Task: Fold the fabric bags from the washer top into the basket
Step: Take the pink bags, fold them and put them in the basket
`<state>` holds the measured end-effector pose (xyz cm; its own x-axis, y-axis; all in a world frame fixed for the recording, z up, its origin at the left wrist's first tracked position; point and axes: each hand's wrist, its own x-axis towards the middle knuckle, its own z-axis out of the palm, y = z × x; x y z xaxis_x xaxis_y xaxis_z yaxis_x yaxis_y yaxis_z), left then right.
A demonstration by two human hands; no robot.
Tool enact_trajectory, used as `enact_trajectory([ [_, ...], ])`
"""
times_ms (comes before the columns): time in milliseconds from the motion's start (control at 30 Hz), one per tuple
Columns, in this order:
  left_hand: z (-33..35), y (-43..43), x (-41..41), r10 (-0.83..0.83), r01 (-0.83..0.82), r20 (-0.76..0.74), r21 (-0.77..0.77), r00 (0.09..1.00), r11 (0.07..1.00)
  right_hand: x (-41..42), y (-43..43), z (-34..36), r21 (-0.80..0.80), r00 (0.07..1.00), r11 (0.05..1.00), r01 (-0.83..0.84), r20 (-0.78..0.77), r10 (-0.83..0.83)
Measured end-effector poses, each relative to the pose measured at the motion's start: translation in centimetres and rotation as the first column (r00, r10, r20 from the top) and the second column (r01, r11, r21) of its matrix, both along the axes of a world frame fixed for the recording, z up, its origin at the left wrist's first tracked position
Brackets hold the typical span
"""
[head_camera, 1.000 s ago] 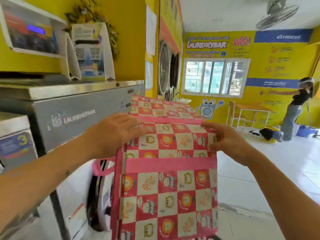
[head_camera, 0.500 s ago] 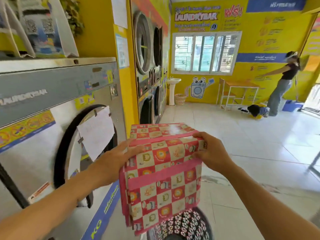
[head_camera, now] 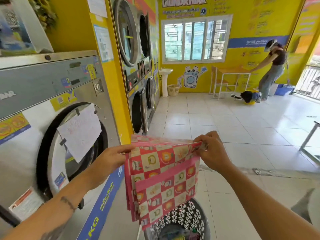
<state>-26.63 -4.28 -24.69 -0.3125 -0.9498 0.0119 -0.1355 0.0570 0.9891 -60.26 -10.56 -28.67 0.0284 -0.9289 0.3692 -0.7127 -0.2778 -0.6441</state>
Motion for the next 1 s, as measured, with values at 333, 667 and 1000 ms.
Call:
enact_trajectory([
  [333, -2.6, -2.6, -1.6, 0.575, -0.132, 0.595, -0.621, 0.562, 0.772, 2.5, -0.4, -0.7, -0.059, 0.999, 0.998, -0.037, 0.017, 0.038],
  [667, -4.0, -3.7, -1.5, 0.609, -0.078, 0.612, -0.67, 0.505, 0.738, 2.6, -1.0, -2.1, -0.017, 0.999, 0.999, -0.033, -0.037, 0.032],
  [1000, -7.0, -3.8, -0.9, 0.547, 0.036, 0.564, -0.716, 0.618, 0.697, 1.2, -1.4, -1.8, 0.668, 0.867, 0.7, -0.253, 0.478, -0.142],
])
